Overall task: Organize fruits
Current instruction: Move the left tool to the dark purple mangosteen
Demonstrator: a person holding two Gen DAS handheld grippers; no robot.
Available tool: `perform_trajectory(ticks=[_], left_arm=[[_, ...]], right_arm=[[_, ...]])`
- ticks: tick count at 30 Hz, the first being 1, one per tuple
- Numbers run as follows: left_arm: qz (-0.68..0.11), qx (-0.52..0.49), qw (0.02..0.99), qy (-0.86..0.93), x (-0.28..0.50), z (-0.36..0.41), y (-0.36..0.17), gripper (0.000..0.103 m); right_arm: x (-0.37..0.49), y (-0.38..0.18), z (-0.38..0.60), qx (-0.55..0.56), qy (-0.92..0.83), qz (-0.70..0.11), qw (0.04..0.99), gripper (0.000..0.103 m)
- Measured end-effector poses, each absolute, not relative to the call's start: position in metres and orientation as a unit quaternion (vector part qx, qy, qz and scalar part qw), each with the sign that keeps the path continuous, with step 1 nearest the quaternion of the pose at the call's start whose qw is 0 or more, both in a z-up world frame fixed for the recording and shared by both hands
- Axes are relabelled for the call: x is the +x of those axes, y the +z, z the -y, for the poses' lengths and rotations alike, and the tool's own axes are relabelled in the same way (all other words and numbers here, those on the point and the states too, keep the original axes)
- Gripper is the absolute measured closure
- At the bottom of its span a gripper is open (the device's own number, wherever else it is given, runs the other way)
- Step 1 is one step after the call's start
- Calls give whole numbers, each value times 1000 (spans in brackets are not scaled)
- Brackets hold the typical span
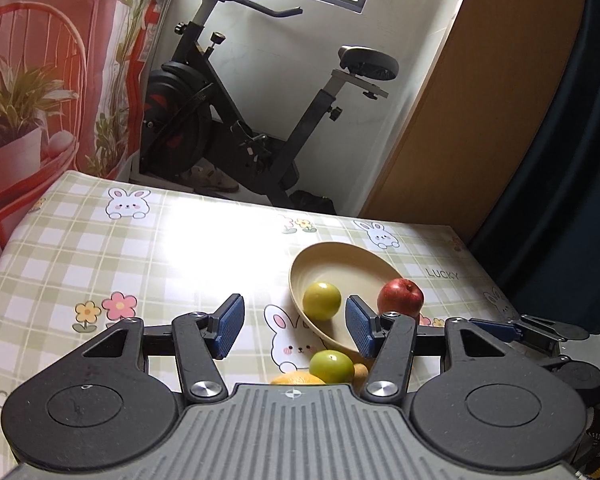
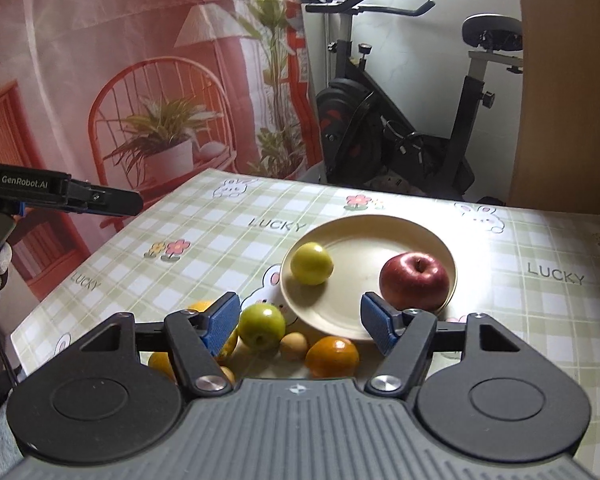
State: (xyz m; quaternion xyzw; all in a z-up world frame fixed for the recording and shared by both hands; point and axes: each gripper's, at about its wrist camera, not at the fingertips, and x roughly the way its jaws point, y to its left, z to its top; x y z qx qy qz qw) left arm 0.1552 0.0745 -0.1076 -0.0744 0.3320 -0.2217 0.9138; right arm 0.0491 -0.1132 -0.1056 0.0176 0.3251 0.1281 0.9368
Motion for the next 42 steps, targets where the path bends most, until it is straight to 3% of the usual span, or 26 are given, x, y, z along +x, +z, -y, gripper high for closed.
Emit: perform_trajectory(ticks=[17, 18, 36, 39, 42], left_arm=[[-380, -97, 884, -254, 127, -50, -158, 45], [-382, -97, 884, -253, 126, -50, -160, 45], [-398, -93, 886, -221, 124, -47, -172, 45], [-401, -93, 884, -223, 125, -44, -172, 46], [-400, -86, 884, -229, 124, -39, -171, 46]], right_arm=[[33, -178, 78, -73, 207, -483, 848, 34], [33, -180, 78, -75, 206, -486, 846, 41], [64, -191, 82, -21, 213, -426, 879, 41], [60, -186, 91, -14, 198, -421, 885, 32], [54, -181, 101, -7, 186, -414, 891, 31]])
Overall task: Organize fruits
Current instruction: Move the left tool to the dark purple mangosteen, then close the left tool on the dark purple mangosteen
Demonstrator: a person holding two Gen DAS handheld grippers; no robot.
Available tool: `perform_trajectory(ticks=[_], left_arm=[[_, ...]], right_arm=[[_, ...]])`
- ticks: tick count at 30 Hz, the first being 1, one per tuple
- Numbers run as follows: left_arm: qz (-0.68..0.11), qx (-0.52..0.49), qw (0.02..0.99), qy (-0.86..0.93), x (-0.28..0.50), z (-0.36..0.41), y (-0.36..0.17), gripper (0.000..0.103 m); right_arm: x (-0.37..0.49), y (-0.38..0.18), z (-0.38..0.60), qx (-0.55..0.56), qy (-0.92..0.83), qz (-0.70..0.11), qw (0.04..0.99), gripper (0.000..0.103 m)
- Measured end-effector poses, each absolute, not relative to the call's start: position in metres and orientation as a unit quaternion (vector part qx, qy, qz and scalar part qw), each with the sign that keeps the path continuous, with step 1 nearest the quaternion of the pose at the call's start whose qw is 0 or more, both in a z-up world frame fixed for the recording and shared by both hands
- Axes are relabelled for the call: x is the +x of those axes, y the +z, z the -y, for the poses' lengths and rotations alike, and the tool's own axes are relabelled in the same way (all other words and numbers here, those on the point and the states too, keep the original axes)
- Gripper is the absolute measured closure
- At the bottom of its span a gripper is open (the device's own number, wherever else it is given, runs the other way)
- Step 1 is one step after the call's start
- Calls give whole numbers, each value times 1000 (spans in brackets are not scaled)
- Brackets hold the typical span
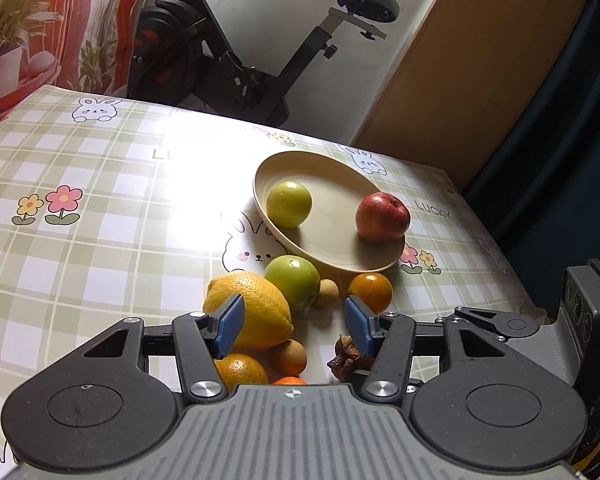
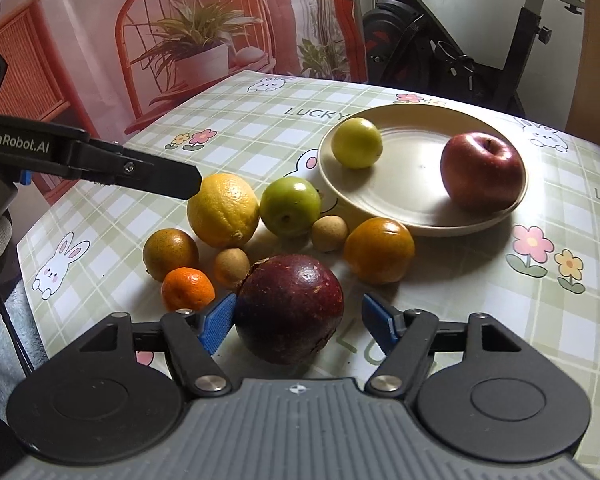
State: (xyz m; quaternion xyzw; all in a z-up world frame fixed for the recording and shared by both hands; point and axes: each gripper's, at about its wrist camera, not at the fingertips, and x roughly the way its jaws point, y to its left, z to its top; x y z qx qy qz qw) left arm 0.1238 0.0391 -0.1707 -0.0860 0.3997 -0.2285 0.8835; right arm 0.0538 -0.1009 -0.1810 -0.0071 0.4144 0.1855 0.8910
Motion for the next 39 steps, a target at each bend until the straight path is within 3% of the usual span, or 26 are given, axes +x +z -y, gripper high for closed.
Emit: perform_trajectory(ticks=[12, 14, 16, 17, 18, 26, 35, 38, 39], left_arm=[[-417, -58, 874, -241, 128, -8, -174, 46], [-421, -59, 871, -247, 131, -5, -174, 53], [-424, -58, 869, -248, 134, 0, -175, 54], [-425, -58, 868, -250, 136, 2, -175, 57], [-427, -58, 866, -252, 138, 4, -176, 57], [-446, -49, 850, -275, 147, 28, -189, 57], [-459, -36, 831, -313, 152, 59, -194, 57], [-469, -39, 819, -327, 153, 68, -196, 57], [-474, -41, 814, -333, 153, 70, -198, 57]], right_arm=[[39, -177, 118, -3, 168, -408, 898, 39], [39, -173, 117, -3, 170, -399, 901, 39], [42, -170, 117, 7, 173, -393, 903, 39], [44, -170, 119, 22, 174, -391, 903, 40], [45, -170, 122, 36, 172, -392, 903, 49], [33, -168, 149, 98, 167, -391, 900, 59], [21, -165, 163, 114, 138, -386, 905, 56], [17, -162, 156, 90, 142, -379, 910, 38], [16, -161, 153, 77, 142, -377, 912, 37]])
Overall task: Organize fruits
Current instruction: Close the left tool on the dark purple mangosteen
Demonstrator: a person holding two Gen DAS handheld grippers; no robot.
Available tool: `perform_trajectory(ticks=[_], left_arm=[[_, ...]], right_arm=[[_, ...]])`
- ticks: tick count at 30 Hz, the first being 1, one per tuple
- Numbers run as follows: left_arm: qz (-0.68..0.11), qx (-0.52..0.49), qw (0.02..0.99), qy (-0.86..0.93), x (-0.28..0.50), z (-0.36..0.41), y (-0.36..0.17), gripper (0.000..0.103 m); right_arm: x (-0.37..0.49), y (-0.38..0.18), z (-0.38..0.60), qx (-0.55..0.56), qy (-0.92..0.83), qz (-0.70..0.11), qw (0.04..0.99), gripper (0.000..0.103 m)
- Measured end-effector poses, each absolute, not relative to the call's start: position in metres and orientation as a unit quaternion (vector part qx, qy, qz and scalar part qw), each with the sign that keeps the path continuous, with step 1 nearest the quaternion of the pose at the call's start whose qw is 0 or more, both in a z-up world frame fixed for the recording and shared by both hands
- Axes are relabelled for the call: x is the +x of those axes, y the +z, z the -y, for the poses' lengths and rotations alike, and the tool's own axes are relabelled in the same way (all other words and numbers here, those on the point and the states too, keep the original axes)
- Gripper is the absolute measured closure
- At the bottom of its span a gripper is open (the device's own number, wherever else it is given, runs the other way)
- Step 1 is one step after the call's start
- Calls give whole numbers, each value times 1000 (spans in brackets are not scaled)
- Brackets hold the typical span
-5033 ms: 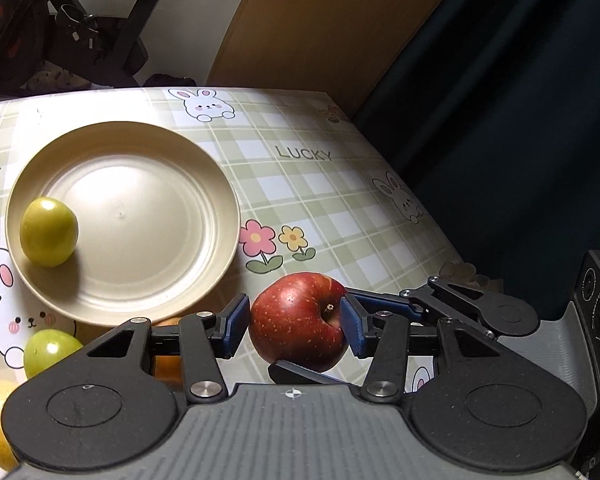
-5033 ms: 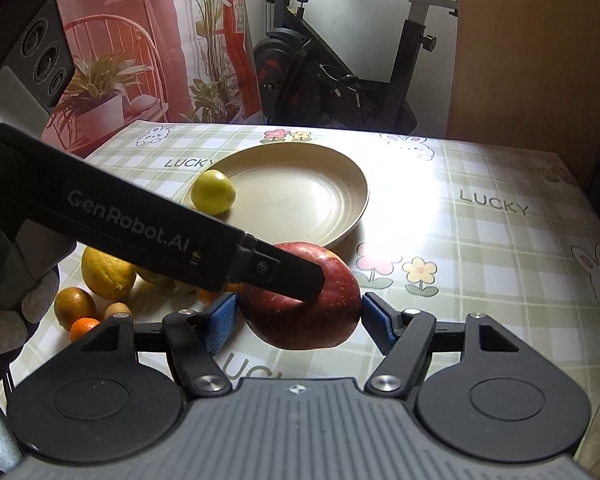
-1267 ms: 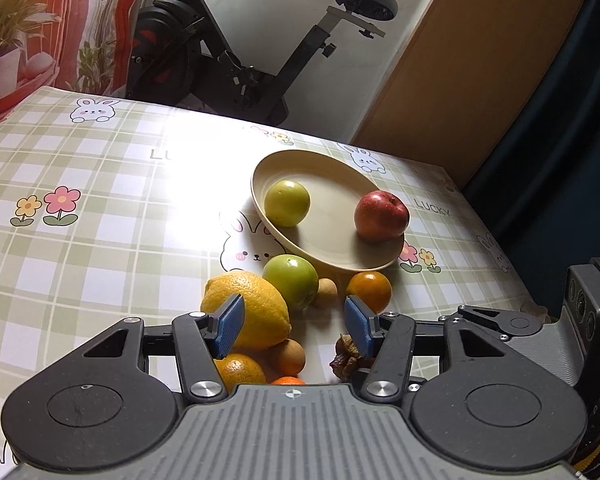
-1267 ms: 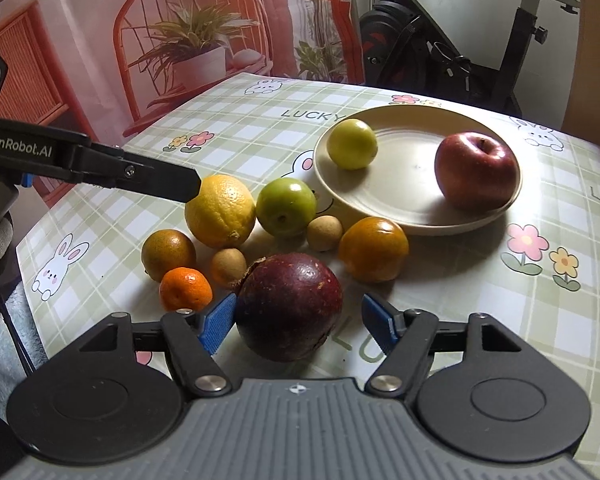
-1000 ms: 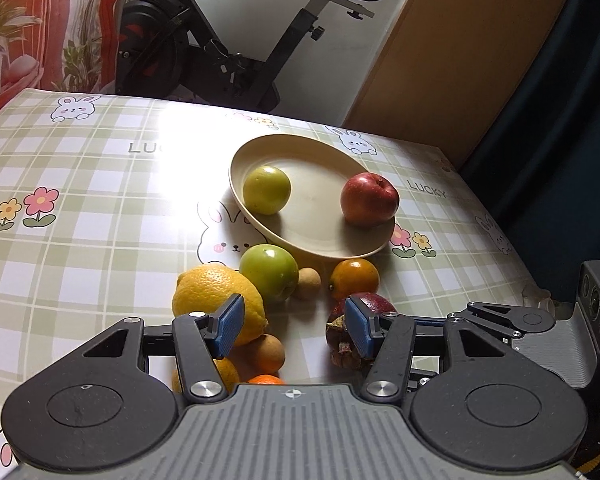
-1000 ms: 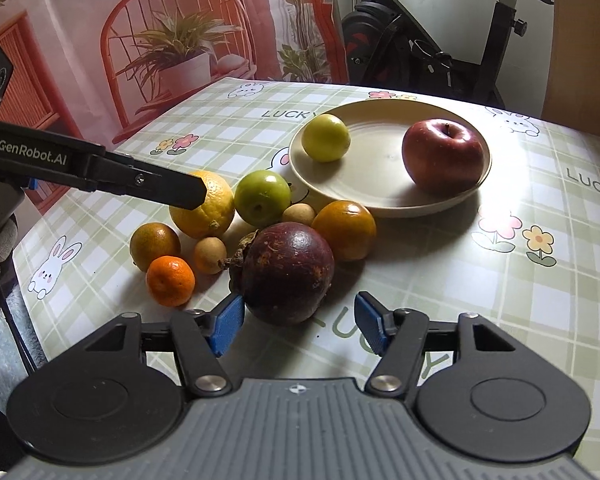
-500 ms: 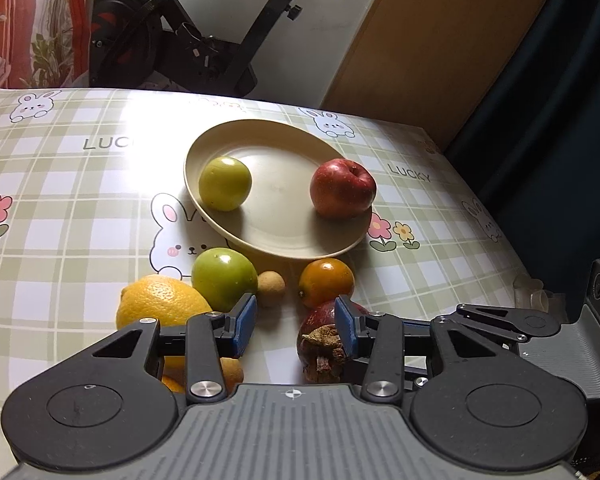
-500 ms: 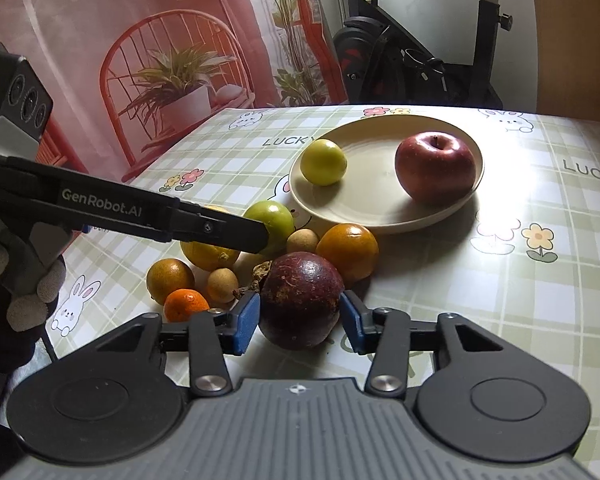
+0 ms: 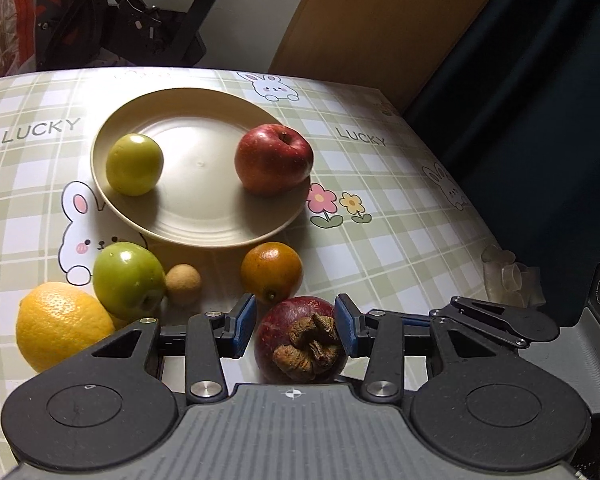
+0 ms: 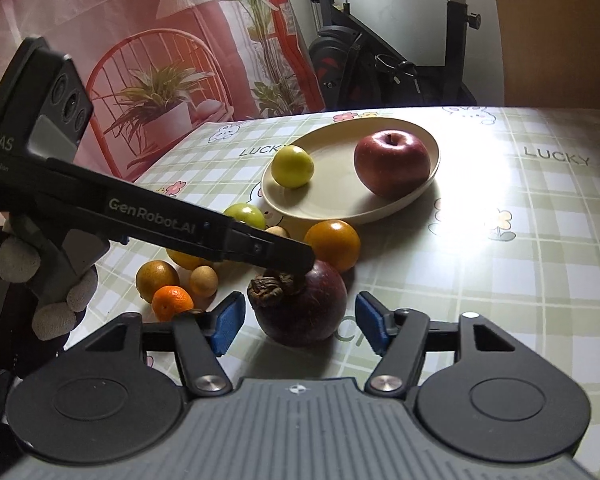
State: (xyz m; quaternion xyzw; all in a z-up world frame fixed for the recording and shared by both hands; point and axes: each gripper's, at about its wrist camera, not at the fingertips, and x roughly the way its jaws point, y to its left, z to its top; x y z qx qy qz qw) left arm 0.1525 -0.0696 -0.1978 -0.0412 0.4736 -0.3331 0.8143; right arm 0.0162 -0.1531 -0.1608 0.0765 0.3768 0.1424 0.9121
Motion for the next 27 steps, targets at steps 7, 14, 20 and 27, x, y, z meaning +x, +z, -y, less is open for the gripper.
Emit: perform_trajectory(ticks=[7, 14, 20, 27], left_arm=[[-484, -47, 805, -339, 152, 72, -201, 58], [-455, -72, 821, -336, 147, 58, -187, 55], [-453, -60, 821, -341, 138, 61, -190, 27], [-470, -51, 815, -335, 134, 63, -204, 28]], right_arm=[[24, -171, 140, 38, 138, -390, 910, 38], [31, -177, 135, 17, 130, -393, 910, 41], [28, -177, 134, 16, 126, -388, 913, 42], [28, -175, 130, 8, 127, -383, 915, 42]])
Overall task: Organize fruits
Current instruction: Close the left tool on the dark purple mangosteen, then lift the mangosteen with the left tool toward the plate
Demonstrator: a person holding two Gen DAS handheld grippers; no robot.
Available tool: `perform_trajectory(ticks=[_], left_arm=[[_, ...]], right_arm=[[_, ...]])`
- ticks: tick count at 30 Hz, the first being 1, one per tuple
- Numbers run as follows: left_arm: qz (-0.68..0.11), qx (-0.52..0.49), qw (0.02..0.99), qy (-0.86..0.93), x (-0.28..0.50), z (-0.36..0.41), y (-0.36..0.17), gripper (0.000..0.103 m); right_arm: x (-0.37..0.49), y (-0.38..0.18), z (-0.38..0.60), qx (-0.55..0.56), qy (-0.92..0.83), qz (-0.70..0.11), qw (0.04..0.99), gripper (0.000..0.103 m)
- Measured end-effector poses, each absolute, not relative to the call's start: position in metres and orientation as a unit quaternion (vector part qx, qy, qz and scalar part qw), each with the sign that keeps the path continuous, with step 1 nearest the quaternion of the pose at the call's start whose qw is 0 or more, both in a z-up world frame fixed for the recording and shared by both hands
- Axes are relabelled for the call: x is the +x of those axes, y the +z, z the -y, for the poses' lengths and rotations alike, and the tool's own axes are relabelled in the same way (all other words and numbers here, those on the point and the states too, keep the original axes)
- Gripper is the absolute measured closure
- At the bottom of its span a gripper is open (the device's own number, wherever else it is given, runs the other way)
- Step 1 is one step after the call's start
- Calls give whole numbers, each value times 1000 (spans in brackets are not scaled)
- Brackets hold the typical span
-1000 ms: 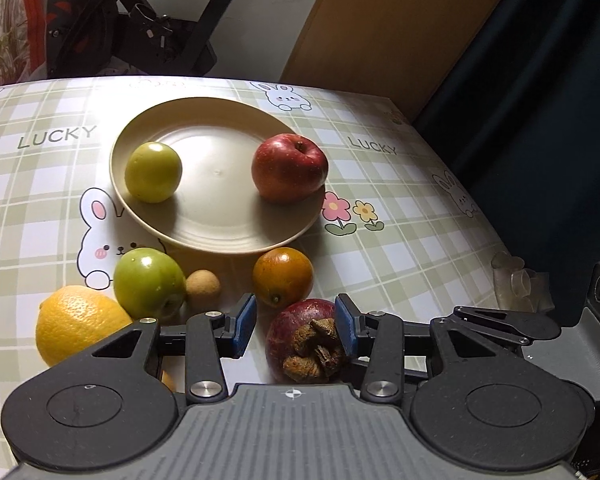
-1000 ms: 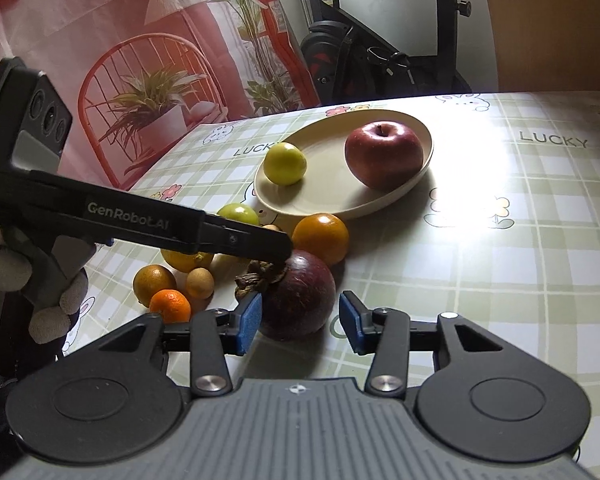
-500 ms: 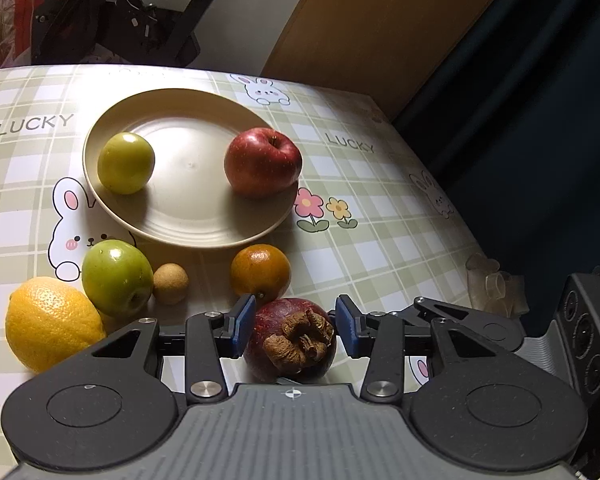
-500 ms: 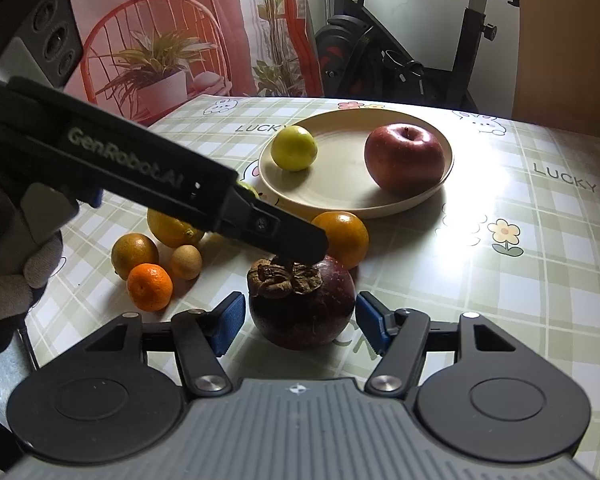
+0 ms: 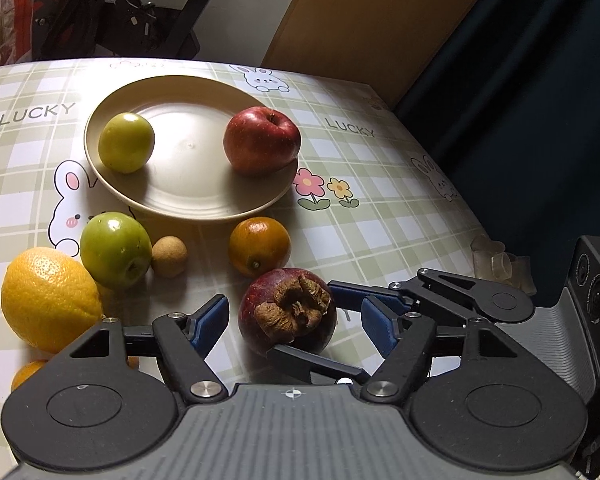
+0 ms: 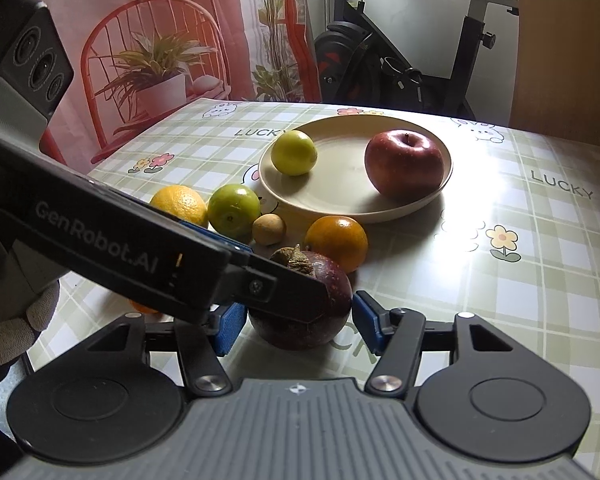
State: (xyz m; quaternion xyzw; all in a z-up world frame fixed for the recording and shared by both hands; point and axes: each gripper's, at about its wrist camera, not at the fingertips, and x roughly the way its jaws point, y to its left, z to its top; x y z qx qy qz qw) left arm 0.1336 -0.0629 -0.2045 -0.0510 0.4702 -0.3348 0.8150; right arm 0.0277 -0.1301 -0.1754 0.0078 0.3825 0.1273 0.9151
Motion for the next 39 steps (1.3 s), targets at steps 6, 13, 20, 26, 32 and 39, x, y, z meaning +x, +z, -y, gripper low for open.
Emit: perform_trajectory(ticks=[6, 13, 20, 26, 32, 39], left_arm=[[-488, -68, 808, -324, 146, 59, -216, 34], [-492, -87, 799, -334, 143, 61, -225, 42], [-473, -48, 807, -350, 139, 67, -203, 43], [-426, -39, 826, -367, 147, 62, -151, 44], [-382, -35, 847, -367, 169, 53, -106, 44], [-378, -35, 863, -335, 206, 44, -95, 44]], right_arm=[[33, -179, 124, -16, 125, -381, 916, 39], [40, -183, 123, -17, 116, -392, 913, 38], [40, -163, 125, -12, 113, -383, 917, 38], [52, -117, 130, -5, 114, -342, 933, 38], [81, -76, 118, -26, 122, -296, 947, 38], [127, -76, 106, -22, 133, -290, 948, 38]])
